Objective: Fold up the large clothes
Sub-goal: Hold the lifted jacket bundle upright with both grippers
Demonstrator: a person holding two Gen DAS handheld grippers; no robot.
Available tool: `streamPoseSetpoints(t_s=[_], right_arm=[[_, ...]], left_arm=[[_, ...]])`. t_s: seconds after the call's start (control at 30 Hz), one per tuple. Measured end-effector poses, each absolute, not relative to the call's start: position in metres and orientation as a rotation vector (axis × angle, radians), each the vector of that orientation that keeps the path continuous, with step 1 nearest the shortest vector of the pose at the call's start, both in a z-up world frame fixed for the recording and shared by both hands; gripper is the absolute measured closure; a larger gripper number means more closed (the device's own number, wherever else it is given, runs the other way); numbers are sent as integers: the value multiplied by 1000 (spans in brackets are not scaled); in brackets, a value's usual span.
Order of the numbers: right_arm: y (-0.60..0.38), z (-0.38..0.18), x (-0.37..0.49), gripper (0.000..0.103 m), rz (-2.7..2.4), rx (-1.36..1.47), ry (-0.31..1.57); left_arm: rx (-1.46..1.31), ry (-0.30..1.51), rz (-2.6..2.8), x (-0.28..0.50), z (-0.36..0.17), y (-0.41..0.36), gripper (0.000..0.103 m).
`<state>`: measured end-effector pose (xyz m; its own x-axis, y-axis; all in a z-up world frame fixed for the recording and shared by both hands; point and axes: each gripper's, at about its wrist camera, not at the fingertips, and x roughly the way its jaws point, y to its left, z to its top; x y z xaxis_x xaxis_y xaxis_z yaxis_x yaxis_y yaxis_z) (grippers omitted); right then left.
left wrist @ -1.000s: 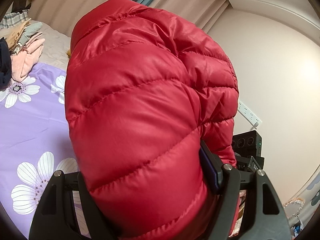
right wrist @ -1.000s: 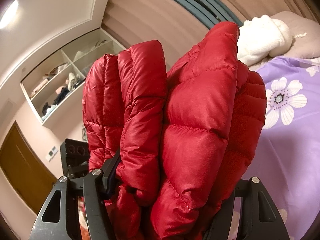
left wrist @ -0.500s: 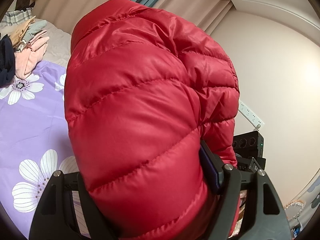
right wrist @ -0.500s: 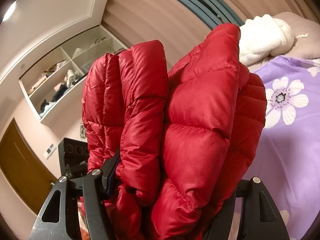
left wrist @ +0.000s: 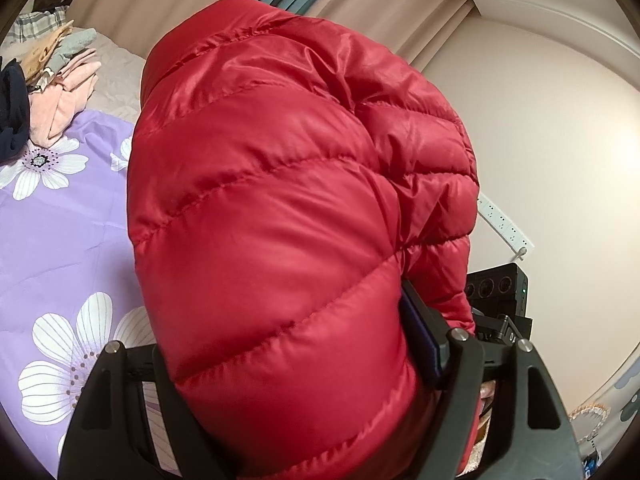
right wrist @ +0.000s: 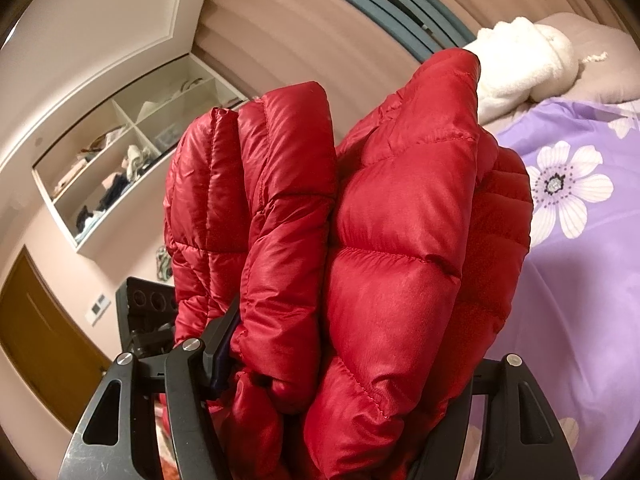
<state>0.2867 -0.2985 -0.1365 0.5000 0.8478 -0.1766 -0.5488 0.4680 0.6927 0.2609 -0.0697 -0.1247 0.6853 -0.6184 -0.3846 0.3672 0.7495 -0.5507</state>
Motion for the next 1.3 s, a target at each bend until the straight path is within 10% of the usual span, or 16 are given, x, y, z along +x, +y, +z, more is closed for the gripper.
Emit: streamPoseSetpoints(t_s=[1.3], right_arm=[[-233, -177, 339, 34, 781, 644, 760]], left_arm=[[-514, 773, -504, 359, -203, -36, 26]])
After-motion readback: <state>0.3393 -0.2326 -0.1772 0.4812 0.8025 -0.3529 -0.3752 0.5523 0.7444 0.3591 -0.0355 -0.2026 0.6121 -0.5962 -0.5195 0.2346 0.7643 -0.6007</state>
